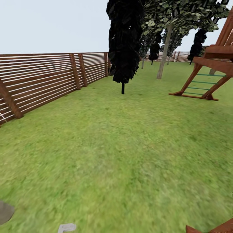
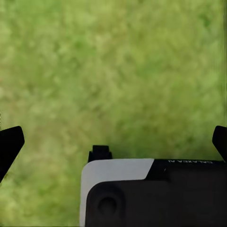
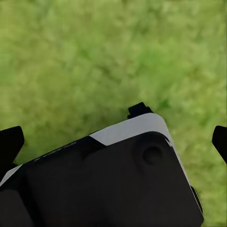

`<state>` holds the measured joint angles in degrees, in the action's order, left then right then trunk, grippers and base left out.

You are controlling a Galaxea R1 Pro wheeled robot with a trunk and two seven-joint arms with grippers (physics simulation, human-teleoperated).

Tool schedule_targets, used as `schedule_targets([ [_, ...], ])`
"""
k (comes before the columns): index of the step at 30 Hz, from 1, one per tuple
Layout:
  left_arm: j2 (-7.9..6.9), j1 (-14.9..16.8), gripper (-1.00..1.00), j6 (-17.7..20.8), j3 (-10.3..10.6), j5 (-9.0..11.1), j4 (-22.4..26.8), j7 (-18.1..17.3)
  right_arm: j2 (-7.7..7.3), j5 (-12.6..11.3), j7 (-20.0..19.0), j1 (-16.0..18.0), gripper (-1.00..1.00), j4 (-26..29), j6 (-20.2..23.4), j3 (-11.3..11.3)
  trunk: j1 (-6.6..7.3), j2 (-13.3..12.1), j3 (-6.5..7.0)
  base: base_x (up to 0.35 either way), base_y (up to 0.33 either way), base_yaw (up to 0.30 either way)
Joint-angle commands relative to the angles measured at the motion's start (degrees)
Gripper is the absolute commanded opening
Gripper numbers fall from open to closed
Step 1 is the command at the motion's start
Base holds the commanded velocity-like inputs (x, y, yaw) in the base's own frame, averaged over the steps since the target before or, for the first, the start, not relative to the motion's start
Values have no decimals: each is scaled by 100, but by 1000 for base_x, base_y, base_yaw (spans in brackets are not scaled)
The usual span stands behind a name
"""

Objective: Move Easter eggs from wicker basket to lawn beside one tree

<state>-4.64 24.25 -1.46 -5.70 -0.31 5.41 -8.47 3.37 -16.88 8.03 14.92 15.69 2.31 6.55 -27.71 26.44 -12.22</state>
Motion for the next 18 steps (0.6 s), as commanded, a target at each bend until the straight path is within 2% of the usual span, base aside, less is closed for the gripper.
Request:
schedule_targets([
  [1,-2,4,100,-13,-44,-4,-5,-32,5,-8,14,2,100,12,24,31,-5,9,-13,305,143,-270],
  [12,-2,1,100,-13,-44,-4,-5,-32,14,22,14,2,100,13,21,24,-5,9,-59,304,143,-257],
  [18,-2,1,100,-13,-44,-4,-5,-32,14,38,14,2,100,12,16,22,-5,9,-92,303,135,-109],
])
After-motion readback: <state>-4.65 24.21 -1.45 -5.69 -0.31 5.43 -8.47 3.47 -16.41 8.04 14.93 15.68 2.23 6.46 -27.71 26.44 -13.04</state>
